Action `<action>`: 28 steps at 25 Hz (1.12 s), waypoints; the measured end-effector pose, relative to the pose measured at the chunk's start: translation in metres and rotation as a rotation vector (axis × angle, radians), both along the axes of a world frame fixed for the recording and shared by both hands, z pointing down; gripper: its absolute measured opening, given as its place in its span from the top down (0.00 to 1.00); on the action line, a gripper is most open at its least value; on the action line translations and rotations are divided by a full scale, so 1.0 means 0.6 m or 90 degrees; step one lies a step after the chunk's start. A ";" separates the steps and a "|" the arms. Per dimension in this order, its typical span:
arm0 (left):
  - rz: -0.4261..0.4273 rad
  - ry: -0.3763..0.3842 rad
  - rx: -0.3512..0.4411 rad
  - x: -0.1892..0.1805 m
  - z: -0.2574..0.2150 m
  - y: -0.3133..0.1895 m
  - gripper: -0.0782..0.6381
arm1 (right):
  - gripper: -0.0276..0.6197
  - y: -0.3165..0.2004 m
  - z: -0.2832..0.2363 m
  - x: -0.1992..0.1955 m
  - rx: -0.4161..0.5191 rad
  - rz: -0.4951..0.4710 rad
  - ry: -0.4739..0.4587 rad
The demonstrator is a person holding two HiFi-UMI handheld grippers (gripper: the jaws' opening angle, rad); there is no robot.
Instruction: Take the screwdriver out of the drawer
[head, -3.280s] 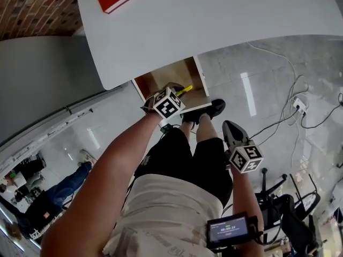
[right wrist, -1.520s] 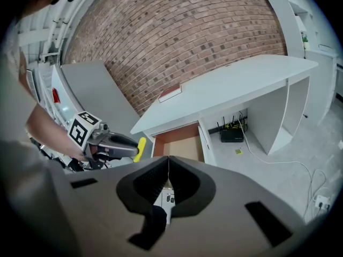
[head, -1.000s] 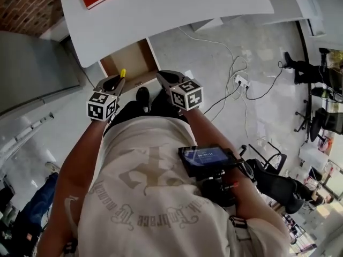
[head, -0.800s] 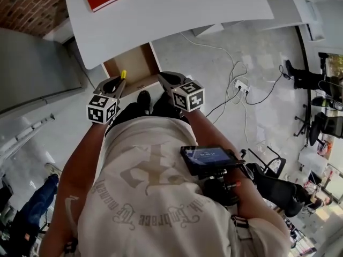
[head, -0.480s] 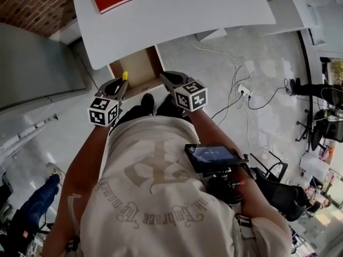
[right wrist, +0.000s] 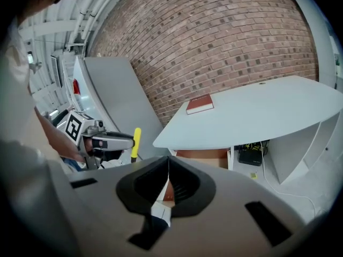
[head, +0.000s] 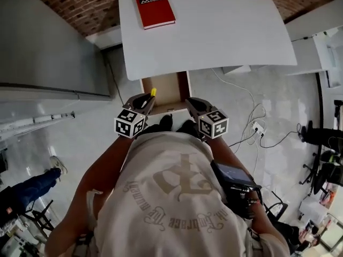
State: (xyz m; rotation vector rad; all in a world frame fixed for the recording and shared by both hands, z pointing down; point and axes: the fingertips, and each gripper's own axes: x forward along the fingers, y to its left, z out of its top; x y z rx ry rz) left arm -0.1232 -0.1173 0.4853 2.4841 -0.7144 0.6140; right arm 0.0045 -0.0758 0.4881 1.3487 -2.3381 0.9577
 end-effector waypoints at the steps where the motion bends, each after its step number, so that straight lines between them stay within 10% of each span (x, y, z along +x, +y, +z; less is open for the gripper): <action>1: -0.007 0.003 0.003 -0.004 -0.005 -0.004 0.81 | 0.95 -0.005 -0.003 -0.004 0.003 -0.007 0.000; 28: -0.052 0.090 0.081 -0.030 -0.120 -0.046 0.81 | 0.95 -0.068 -0.146 -0.029 0.149 -0.035 -0.011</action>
